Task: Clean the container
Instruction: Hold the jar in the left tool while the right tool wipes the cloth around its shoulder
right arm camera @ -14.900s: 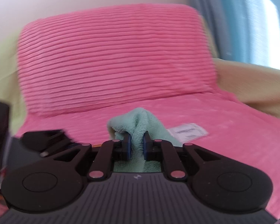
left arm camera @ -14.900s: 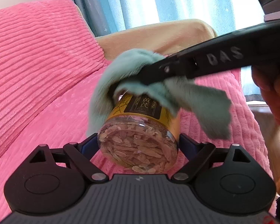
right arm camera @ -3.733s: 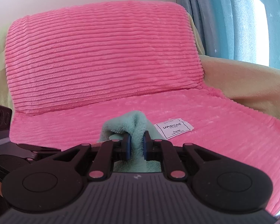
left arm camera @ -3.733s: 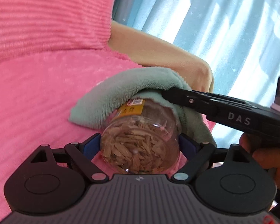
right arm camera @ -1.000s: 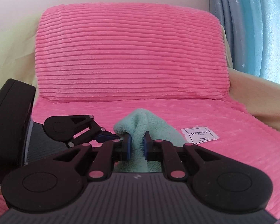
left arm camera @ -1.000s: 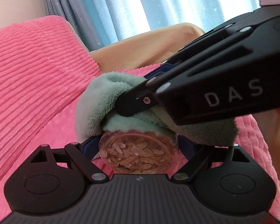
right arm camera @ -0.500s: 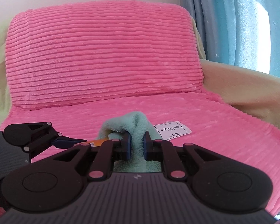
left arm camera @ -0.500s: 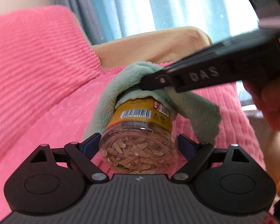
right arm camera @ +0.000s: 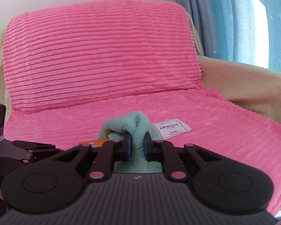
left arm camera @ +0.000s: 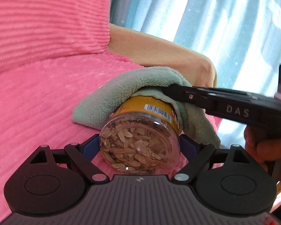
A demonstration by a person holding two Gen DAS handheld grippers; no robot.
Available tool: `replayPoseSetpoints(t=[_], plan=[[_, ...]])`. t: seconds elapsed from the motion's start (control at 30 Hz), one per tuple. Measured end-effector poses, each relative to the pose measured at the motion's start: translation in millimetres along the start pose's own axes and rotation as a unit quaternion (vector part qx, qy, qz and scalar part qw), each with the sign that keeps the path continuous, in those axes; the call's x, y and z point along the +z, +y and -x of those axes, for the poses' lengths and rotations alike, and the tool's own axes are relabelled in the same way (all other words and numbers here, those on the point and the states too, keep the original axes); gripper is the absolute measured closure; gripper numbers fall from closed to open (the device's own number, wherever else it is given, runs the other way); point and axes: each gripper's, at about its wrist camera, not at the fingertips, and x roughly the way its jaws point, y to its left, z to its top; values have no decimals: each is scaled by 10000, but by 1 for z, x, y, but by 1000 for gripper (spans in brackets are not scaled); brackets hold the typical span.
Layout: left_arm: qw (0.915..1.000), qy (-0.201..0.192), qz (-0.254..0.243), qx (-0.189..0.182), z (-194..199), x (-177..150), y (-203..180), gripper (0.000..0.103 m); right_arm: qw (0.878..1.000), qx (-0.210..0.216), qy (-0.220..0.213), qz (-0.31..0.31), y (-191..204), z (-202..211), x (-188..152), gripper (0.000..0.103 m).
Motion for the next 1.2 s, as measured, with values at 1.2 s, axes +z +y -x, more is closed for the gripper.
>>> replayPoseSetpoints(t=[1.2], plan=[[9670, 38, -2325, 1040, -3, -15, -49, 14, 10000, 67, -29, 52, 4, -2, 2, 93]])
